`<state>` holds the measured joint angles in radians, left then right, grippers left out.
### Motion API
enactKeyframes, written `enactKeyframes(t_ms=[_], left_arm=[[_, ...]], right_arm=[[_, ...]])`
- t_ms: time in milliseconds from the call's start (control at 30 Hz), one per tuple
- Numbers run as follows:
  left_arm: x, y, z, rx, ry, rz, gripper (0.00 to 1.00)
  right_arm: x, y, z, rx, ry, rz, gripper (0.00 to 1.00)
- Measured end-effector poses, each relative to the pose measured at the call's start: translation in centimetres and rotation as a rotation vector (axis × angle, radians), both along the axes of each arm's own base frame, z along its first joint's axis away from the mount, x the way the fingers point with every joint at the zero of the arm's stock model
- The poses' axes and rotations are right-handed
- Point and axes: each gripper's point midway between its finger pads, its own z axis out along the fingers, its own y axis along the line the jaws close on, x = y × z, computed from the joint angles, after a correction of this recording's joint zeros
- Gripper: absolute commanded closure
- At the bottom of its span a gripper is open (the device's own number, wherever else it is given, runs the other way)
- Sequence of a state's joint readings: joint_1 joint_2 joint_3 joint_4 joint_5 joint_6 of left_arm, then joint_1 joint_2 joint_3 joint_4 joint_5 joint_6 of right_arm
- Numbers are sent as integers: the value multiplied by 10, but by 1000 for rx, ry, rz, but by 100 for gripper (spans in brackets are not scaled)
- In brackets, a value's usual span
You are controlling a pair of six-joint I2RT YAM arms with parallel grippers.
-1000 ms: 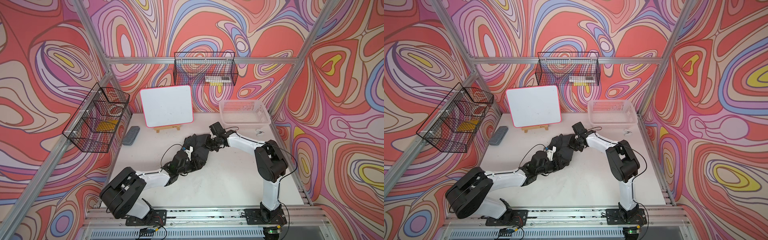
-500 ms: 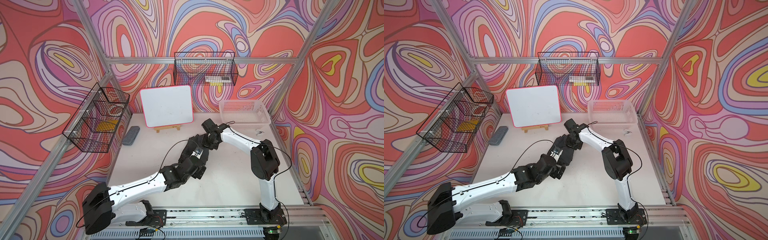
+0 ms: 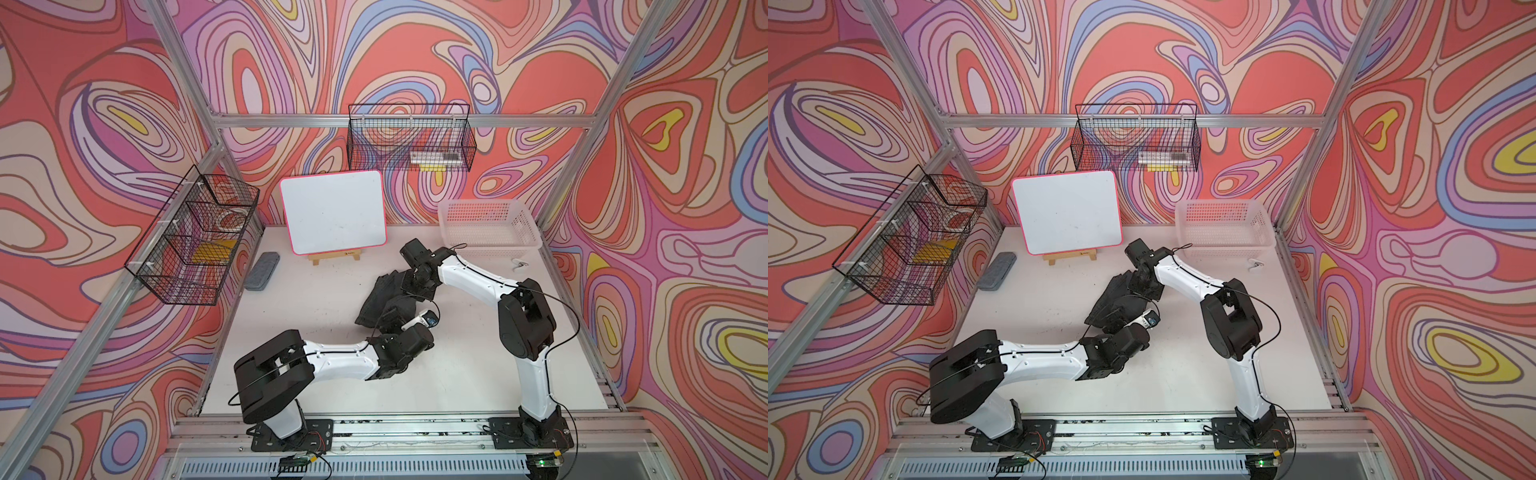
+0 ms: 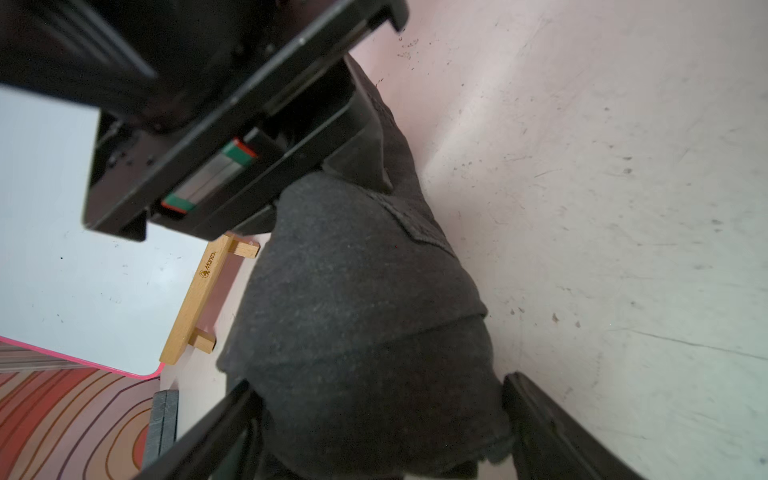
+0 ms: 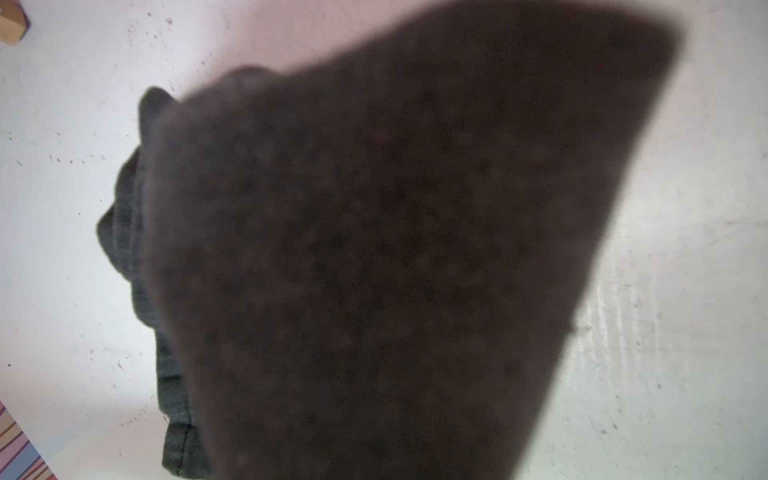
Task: Roll up the long pants
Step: Roll the long pant at the center of the board, then pick up the long pant at the center of the board.
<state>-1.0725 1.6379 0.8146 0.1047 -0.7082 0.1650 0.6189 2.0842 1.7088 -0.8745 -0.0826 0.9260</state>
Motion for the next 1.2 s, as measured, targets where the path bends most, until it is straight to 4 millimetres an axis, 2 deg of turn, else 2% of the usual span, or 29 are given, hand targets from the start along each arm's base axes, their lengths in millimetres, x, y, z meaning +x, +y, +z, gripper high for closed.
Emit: enactKeyframes(t_ms=[67, 133, 167, 233, 300, 433, 533, 600, 700, 800, 1067, 1200], left_arm=[[4, 4, -2, -31, 21, 20, 100], [6, 9, -6, -81, 65, 38, 100], [6, 11, -7, -109, 89, 42, 100], [7, 22, -8, -205, 155, 62, 100], [9, 34, -5, -337, 225, 89, 100], [11, 52, 4, -641, 370, 150, 100], [12, 47, 13, -858, 486, 183, 100], [8, 35, 18, -976, 565, 179, 100], [-1, 13, 20, -1133, 697, 161, 100], [-11, 5, 13, -1187, 791, 170, 100], [-10, 10, 9, -1259, 818, 233, 100], [-10, 10, -12, -1296, 847, 262, 100]], right_arm=[[0, 2, 1, 26, -5, 1, 71], [-1, 5, 2, 54, -14, 8, 40], [-3, 6, 3, 69, -13, 15, 30], [-9, 9, 9, 105, -15, 39, 3], [-14, 11, 18, 137, -24, 71, 2], [-19, 4, 54, 222, -85, 111, 2], [-26, -18, 77, 276, -140, 97, 2], [-28, -29, 80, 303, -171, 83, 2], [-30, -31, 63, 331, -183, 76, 2], [-34, -27, 35, 343, -162, 75, 2], [-20, 0, 7, 414, -129, 98, 2], [-19, 12, -16, 424, -95, 103, 2]])
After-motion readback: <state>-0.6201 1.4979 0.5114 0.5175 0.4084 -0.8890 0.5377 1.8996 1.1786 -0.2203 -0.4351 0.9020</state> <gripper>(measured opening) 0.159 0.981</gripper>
